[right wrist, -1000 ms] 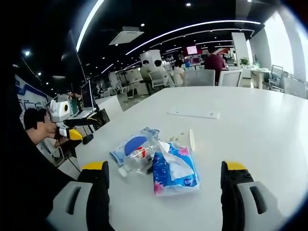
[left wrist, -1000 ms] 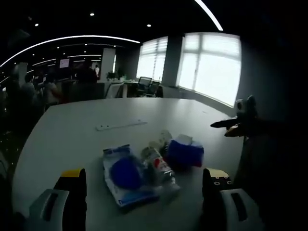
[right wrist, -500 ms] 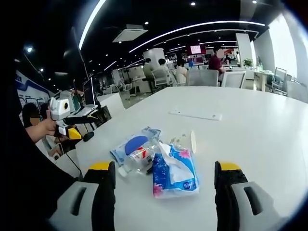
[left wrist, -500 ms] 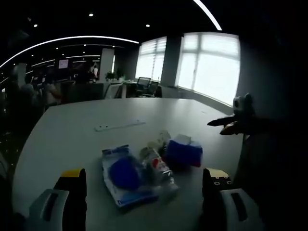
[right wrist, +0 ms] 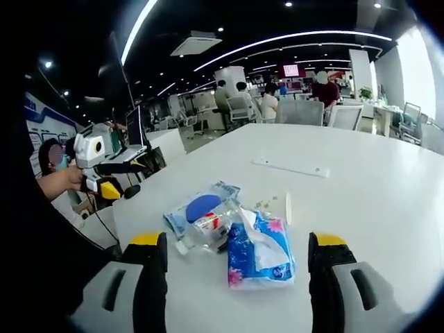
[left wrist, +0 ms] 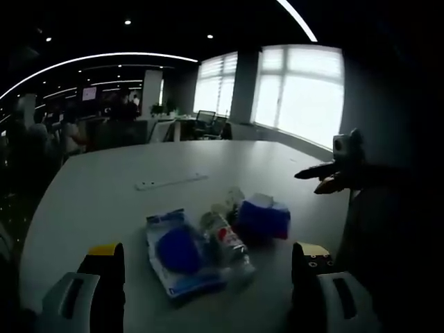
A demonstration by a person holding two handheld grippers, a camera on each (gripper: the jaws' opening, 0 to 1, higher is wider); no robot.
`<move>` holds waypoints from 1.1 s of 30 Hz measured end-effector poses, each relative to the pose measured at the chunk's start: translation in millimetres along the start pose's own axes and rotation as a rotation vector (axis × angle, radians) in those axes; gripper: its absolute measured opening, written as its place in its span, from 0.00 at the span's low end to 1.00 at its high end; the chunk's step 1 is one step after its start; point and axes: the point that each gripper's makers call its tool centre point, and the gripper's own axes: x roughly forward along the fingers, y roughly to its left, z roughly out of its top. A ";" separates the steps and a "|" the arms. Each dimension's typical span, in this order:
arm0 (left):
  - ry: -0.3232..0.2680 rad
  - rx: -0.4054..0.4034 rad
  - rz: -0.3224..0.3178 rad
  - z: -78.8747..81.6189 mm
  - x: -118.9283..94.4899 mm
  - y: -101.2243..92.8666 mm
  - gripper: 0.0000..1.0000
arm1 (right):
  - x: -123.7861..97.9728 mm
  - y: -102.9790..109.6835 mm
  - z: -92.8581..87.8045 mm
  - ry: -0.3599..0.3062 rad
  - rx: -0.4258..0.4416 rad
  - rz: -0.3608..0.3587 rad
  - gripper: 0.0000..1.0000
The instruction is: Arrange the tabletop items into an orderly group along one side of the table until the central work area is clear of visible clutter.
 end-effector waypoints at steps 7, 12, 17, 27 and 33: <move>-0.001 0.002 0.001 -1.8 -4.3 -5.0 0.99 | 5.2 17.4 2.4 0.033 -0.106 0.052 0.78; -0.003 0.005 0.002 -2.0 -6.1 -7.2 0.99 | 11.8 28.6 3.2 0.061 -0.182 0.096 0.77; -0.006 0.003 0.005 -3.0 -7.7 -8.2 0.99 | 18.6 40.9 3.7 0.082 -0.234 0.142 0.76; -0.004 0.004 0.009 -5.8 -10.0 -11.0 0.99 | 37.7 69.7 0.7 0.136 -0.385 0.265 0.73; -0.010 0.007 0.011 -4.7 -11.1 -12.0 0.99 | 49.0 84.1 -0.9 0.167 -0.488 0.336 0.71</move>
